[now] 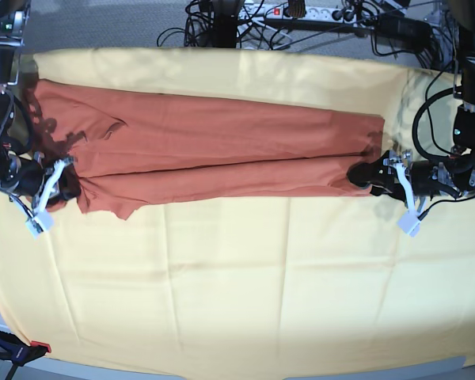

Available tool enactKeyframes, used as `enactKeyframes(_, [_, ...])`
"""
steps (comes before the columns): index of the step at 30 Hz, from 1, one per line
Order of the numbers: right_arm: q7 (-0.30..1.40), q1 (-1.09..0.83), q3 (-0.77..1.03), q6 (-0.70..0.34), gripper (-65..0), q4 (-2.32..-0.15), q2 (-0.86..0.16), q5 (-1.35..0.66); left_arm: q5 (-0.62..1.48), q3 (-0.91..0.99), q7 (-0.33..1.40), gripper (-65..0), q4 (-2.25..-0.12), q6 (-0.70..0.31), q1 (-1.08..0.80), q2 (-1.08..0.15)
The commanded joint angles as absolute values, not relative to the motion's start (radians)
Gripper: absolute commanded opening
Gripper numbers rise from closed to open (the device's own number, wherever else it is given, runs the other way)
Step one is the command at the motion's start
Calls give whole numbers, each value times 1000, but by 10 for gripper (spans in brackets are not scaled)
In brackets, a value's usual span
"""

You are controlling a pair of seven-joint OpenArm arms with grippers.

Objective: Fold the T-shirt properly
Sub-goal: 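Lay the folded hem down and release both grippers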

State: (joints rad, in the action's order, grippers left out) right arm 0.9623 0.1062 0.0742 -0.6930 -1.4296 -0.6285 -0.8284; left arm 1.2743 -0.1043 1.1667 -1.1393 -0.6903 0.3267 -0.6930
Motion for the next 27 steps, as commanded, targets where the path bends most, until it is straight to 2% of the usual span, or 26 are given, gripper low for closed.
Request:
enactKeyframes(1, [948,107,84,-698,-650,-1473,-664,-846,1290,-97,1151,-290,-1152,-698,346,-712])
enactKeyframes(6, [971,9,84,-698,-650,-1606,-725,-859,1290,-97,1151,-290,-1152,-698,346,-712])
enactKeyframes(11, [1026,-39,84,-698,-650,-1644,-768,-921,1290,-97,1151,-290,-1152,-698,347,-712])
enactKeyframes(20, [1189,-48,84,-698,-650,-1644,-779,-1000,1290,-97,1152,-290,-1152,-698,347,-712])
enactKeyframes(27, [1229,-91,84,-698,-650,-1643,-785,-964,1290,-96,1156,-290,-1152,-698,351,-722])
